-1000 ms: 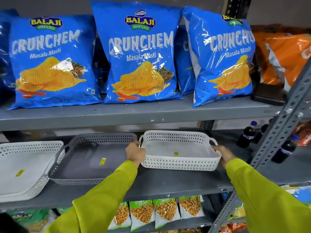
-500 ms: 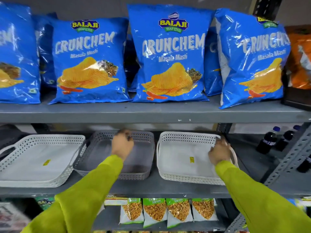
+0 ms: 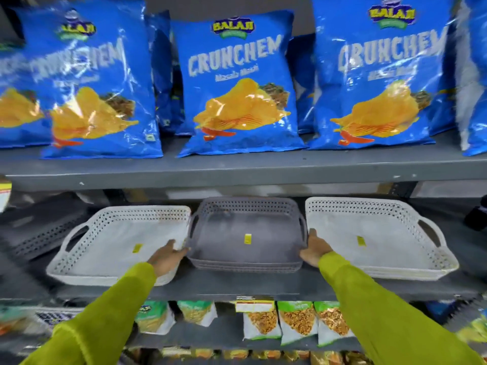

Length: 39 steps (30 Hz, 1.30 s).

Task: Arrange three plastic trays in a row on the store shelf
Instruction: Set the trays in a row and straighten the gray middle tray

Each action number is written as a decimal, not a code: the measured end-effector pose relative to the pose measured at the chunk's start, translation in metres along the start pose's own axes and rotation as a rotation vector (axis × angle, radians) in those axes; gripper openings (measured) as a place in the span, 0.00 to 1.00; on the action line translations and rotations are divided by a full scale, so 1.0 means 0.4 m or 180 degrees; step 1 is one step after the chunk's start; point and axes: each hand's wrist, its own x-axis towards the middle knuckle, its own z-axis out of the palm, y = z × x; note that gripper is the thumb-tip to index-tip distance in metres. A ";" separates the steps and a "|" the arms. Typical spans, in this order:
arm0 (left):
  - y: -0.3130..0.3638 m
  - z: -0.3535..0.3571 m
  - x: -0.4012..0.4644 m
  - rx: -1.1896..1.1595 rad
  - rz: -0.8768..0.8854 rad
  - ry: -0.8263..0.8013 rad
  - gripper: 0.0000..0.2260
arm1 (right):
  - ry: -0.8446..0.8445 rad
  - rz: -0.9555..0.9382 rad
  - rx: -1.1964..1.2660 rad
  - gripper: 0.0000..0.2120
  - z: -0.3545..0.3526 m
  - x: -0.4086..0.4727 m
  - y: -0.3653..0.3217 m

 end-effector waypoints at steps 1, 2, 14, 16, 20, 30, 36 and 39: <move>0.003 0.008 -0.001 -0.0038 0.0160 -0.0029 0.39 | 0.0027 0.0016 -0.0035 0.36 0.001 -0.004 -0.003; 0.016 0.021 -0.008 -0.0026 0.0313 0.0018 0.35 | 0.0053 0.0032 -0.0055 0.35 -0.001 -0.006 -0.003; 0.040 0.008 0.031 -0.0414 0.0608 -0.0126 0.25 | 0.0099 0.0135 0.0116 0.26 0.020 -0.047 -0.003; 0.039 -0.001 0.032 -0.0450 0.0643 -0.0190 0.27 | 0.0071 0.0112 0.0098 0.28 0.014 -0.054 -0.003; 0.023 -0.021 0.048 -0.0311 0.0759 -0.0274 0.37 | 0.0012 0.0111 0.0035 0.30 0.001 -0.082 -0.016; 0.013 -0.023 0.024 0.0278 0.0964 -0.0536 0.42 | -0.0053 0.0162 -0.0059 0.32 -0.008 -0.086 -0.027; -0.004 0.005 -0.010 0.0774 0.0872 -0.0070 0.23 | 0.0076 0.0190 -0.0171 0.30 0.018 -0.064 -0.010; -0.016 0.009 -0.007 0.0956 0.0927 0.0119 0.21 | 0.0151 0.0174 -0.0254 0.30 0.023 -0.064 -0.007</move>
